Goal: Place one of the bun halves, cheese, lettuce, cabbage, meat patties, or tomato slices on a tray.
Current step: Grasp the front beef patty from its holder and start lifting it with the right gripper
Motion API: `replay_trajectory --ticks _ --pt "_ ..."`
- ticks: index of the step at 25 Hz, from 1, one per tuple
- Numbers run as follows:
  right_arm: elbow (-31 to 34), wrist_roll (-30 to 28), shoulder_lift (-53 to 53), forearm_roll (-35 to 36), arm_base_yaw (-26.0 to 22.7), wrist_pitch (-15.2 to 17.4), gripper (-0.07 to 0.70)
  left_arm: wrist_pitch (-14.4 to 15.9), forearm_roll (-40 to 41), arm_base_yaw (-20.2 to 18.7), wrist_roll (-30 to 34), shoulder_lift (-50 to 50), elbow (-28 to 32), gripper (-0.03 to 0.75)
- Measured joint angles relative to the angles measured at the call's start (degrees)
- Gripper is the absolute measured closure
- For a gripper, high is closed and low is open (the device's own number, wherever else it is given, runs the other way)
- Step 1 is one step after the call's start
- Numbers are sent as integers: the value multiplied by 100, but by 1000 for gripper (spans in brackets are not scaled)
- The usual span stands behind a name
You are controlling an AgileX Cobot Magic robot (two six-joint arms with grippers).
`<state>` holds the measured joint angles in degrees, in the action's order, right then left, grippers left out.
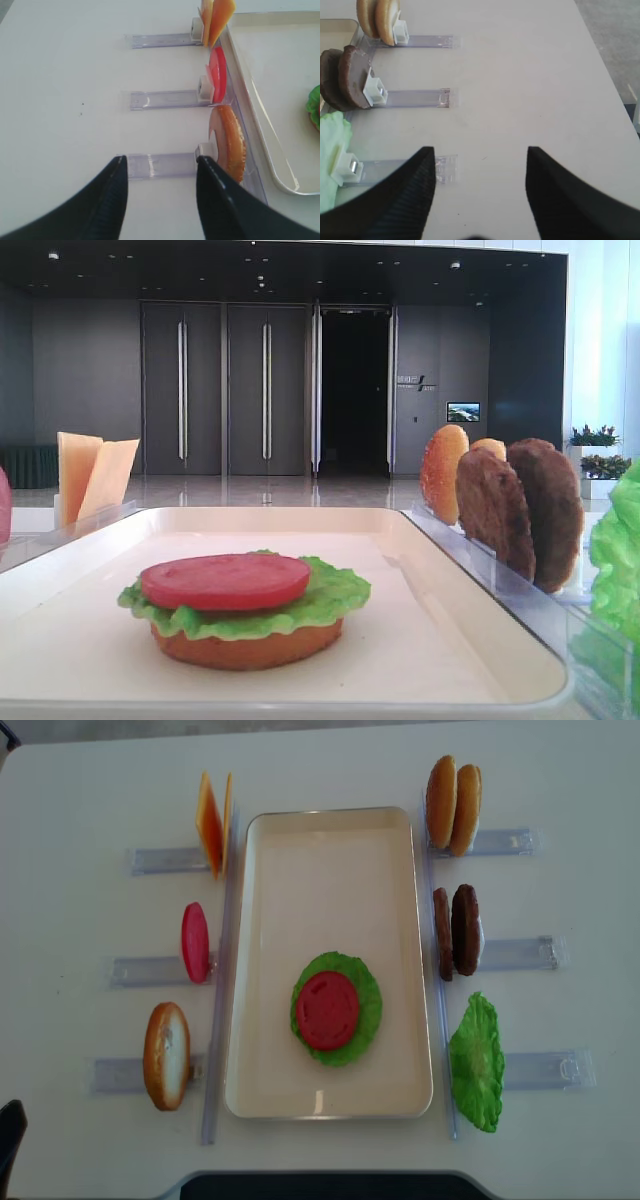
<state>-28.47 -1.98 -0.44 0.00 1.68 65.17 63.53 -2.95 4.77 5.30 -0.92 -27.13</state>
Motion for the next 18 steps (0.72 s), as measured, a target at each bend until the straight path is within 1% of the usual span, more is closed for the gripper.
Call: replay_trajectory --ticks 12,18 --pt "0 0 0 0 0 0 218 0 0 0 0 0 0 379" --pt "-16 0 0 0 0 0 244 0 0 0 0 0 0 404"
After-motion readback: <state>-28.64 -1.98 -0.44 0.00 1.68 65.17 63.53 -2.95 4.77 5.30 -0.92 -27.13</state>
